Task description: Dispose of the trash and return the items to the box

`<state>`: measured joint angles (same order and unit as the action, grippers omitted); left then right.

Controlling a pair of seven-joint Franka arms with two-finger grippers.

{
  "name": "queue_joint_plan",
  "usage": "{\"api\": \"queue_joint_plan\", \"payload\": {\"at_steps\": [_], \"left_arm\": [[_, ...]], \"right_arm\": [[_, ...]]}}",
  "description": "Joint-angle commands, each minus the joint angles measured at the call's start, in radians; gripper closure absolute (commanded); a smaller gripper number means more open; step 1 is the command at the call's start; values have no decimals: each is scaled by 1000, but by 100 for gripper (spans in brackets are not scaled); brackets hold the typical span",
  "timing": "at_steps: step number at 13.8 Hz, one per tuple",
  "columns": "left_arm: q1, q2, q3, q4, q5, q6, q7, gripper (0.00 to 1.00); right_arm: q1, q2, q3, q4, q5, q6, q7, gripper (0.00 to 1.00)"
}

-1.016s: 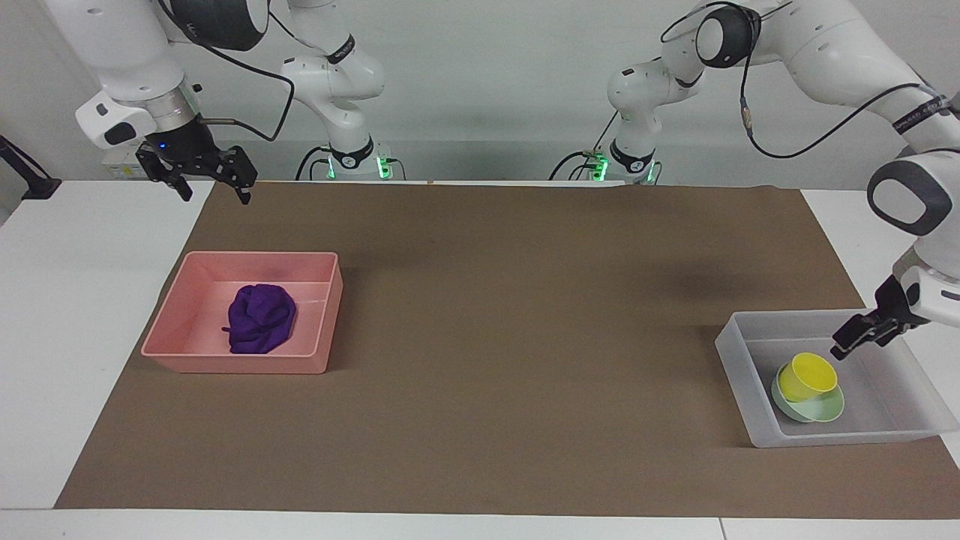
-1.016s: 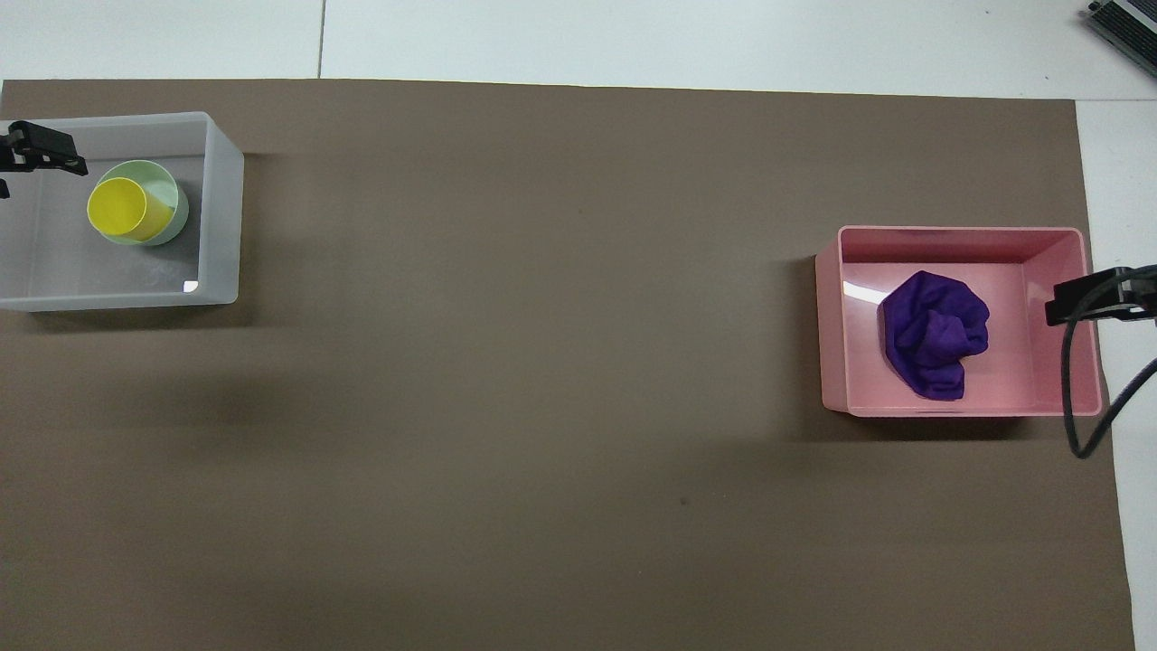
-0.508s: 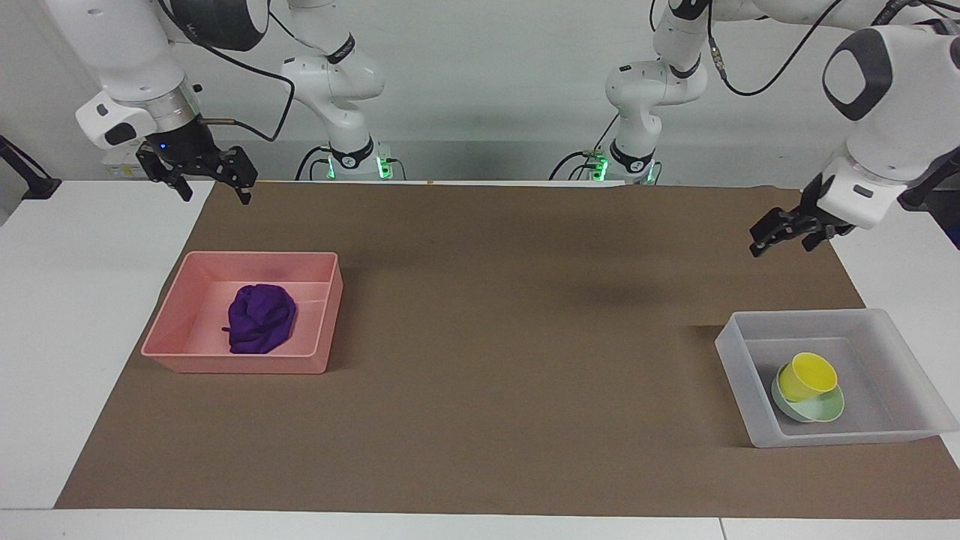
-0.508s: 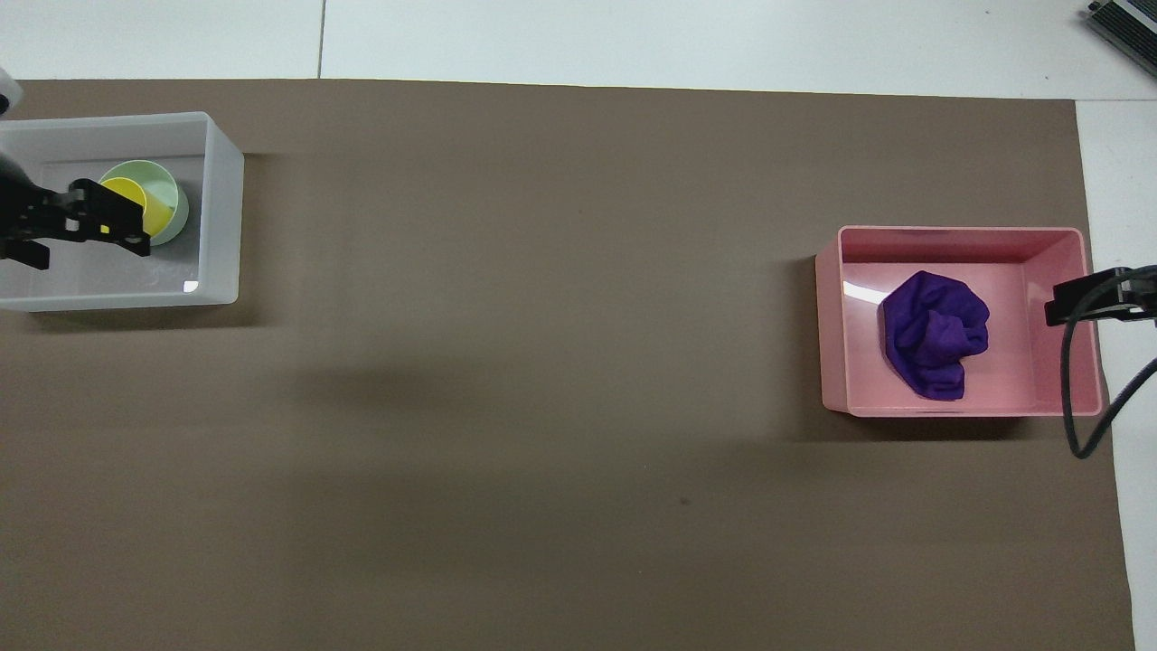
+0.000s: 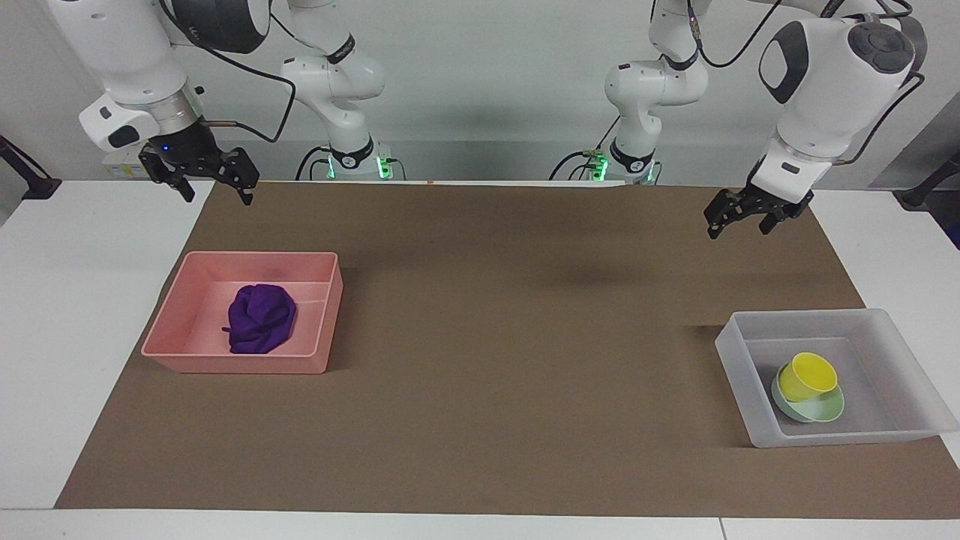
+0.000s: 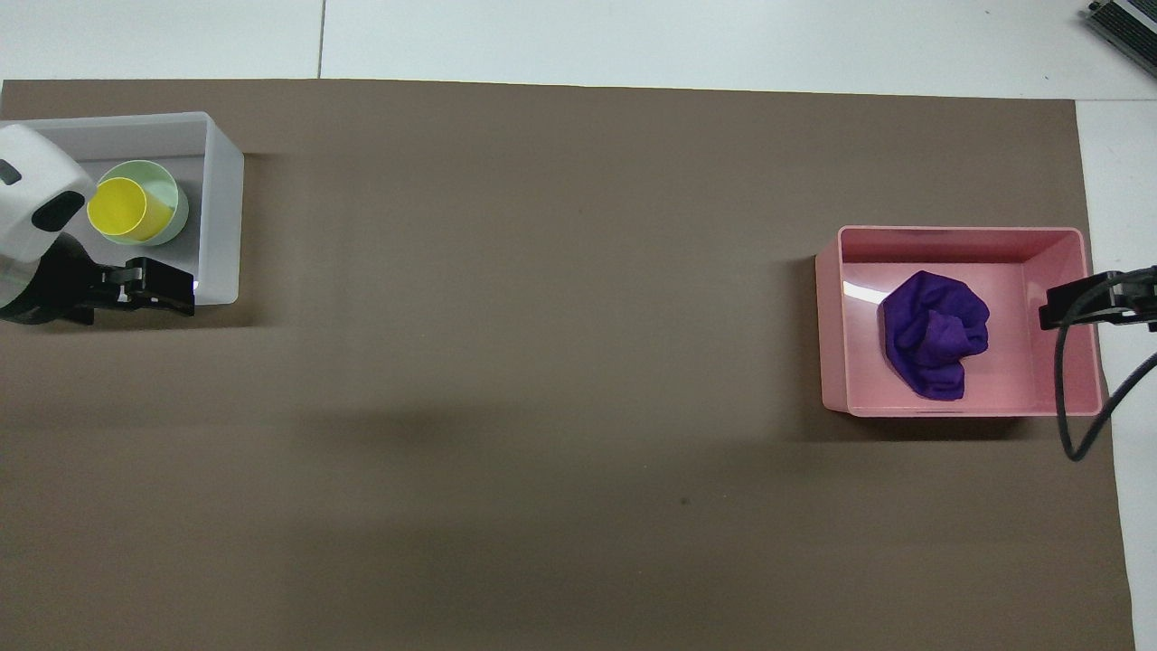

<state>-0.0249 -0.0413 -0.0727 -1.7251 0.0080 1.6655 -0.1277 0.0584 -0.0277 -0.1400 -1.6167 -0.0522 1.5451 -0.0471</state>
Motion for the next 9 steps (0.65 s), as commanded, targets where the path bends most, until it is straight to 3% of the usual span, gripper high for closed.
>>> {"api": "queue_joint_plan", "payload": {"at_steps": [1,4,9], "left_arm": [[-17,-12,27,31,6,-36,6,0],[-21,18,27,96,6,-93,6,0],[-23,18,27,96,4,-96,0,0]], "right_arm": [[0,-31,3,-40,3,16,-13,0],[-6,-28,2,-35,43,21,-14,0],[-5,-28,2,-37,49,32,-17,0]]}}
